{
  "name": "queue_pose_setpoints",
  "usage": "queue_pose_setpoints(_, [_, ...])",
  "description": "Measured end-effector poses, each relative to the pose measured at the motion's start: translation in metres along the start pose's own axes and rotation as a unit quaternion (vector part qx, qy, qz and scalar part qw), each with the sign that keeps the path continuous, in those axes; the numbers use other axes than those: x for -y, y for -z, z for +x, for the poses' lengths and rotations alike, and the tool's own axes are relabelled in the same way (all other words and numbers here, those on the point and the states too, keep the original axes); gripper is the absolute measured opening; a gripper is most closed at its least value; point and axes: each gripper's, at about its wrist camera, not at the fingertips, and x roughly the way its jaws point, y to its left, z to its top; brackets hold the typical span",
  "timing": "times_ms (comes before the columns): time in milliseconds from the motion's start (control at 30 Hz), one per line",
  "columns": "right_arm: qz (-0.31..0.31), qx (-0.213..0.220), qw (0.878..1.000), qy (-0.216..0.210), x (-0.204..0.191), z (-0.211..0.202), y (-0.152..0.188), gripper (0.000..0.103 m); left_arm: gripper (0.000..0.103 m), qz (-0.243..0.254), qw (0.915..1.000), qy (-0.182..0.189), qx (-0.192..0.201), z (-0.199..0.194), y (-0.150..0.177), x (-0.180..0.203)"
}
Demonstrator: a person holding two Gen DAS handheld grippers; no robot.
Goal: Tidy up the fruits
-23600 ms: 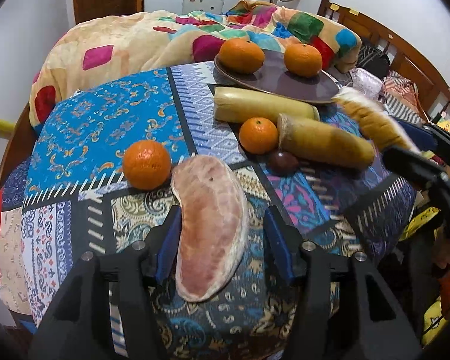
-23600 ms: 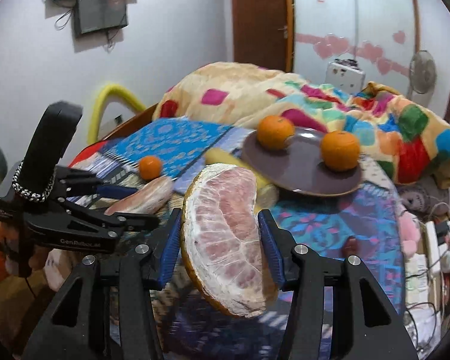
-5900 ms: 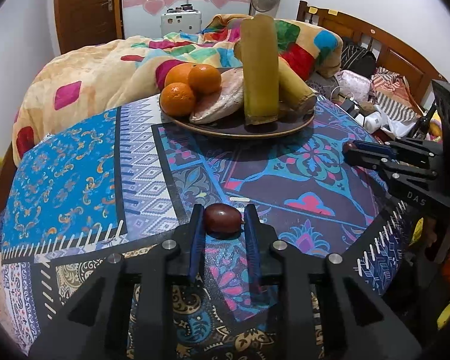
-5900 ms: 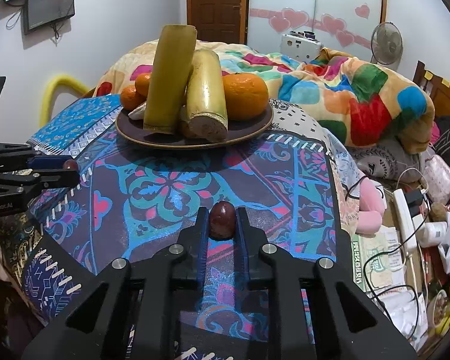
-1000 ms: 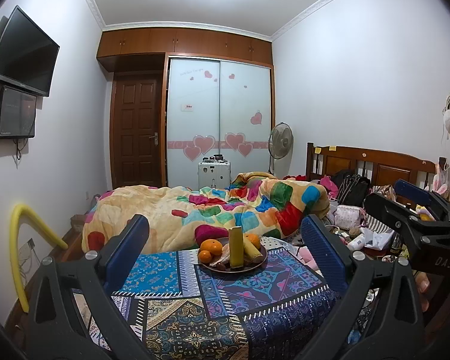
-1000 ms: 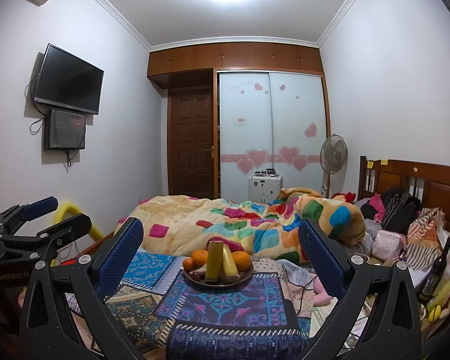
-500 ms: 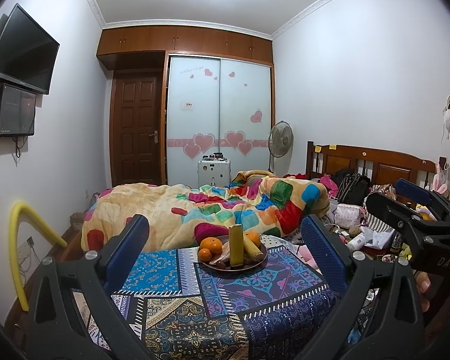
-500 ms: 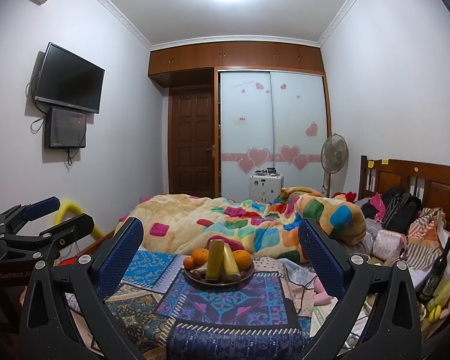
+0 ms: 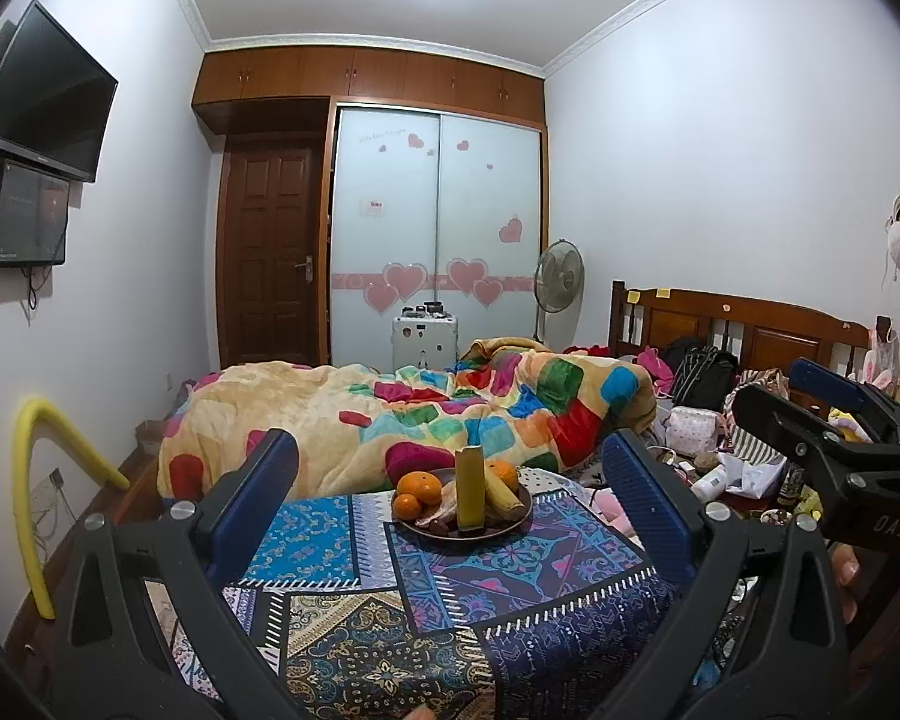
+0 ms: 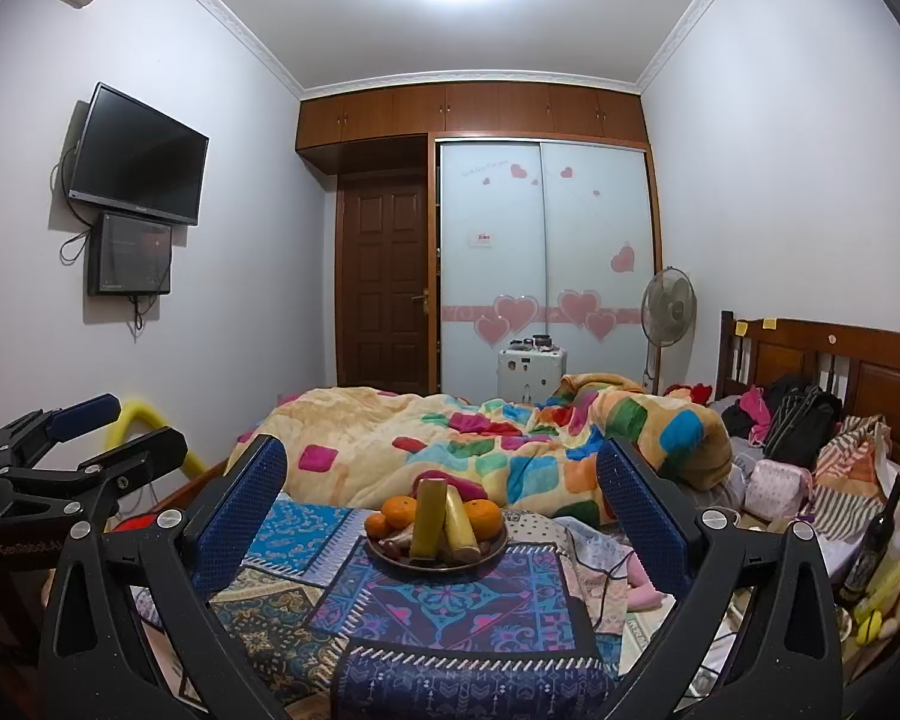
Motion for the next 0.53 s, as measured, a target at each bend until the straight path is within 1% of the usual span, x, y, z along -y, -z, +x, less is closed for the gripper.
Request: queue_pose_setpoints(533, [0.006, -0.006, 1.0, -0.001, 0.006, 0.0083, 0.0005, 0.103, 0.103, 0.002, 0.9999, 0.005, -0.012, 0.0086, 0.004, 0.0003])
